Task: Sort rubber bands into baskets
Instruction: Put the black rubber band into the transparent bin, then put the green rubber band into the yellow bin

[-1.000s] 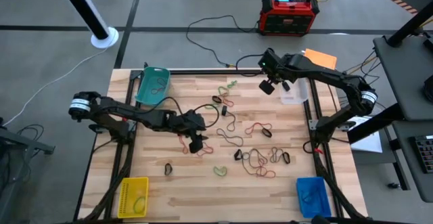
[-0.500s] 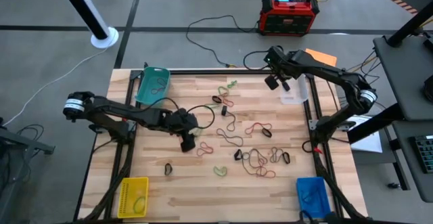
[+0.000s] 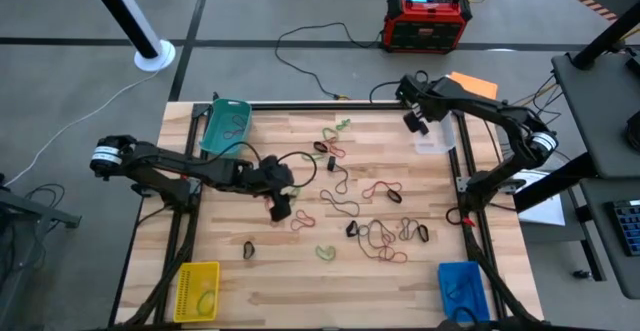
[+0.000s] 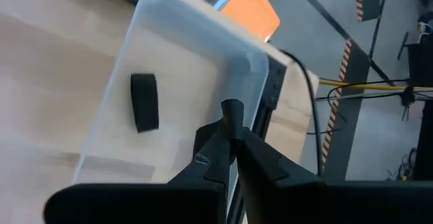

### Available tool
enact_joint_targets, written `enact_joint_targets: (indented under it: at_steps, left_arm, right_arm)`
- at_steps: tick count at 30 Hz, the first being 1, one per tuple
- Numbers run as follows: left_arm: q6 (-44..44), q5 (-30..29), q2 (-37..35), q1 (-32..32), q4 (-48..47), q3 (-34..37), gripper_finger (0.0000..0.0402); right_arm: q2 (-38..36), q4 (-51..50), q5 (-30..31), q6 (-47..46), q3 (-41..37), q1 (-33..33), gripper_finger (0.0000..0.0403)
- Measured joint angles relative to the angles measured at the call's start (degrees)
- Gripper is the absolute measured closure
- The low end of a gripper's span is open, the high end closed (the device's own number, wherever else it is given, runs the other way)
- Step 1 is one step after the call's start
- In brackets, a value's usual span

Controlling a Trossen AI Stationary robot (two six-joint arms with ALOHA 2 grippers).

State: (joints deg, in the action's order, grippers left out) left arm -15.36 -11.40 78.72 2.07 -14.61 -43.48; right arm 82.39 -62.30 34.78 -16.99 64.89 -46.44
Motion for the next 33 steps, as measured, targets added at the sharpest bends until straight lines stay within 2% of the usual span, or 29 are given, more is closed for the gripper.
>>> enact_joint_targets:
  at_steps: [12, 19, 22, 27, 33]
  left_arm:
    - [1.45, -1.77, 0.0, 0.0, 1.61, 0.0, 0.0216]
    - [1.58, -1.77, 0.02, 0.0, 1.68, 0.0, 0.0216]
    - [1.56, -1.77, 0.02, 0.0, 1.68, 0.0, 0.0216]
    - [0.83, -1.64, 0.02, 0.0, -0.02, 0.0, 0.0216]
    - [-1.8, -1.55, 0.04, 0.04, -3.99, 0.0, 0.0216]
  right_arm:
    - [-0.05, 0.42, -0.28, -1.49, -3.37, 0.04, 0.0282]
    - [-0.11, 1.06, -0.75, -2.13, -3.37, 0.04, 0.0245]
    - [-0.19, 1.35, -2.76, -2.73, -3.37, 0.72, 0.0234]
    - [-0.87, 4.75, -8.28, -2.6, -3.37, 5.14, 0.0225]
    - [-2.8, 11.57, -9.47, -0.64, -3.37, 14.35, 0.0229]
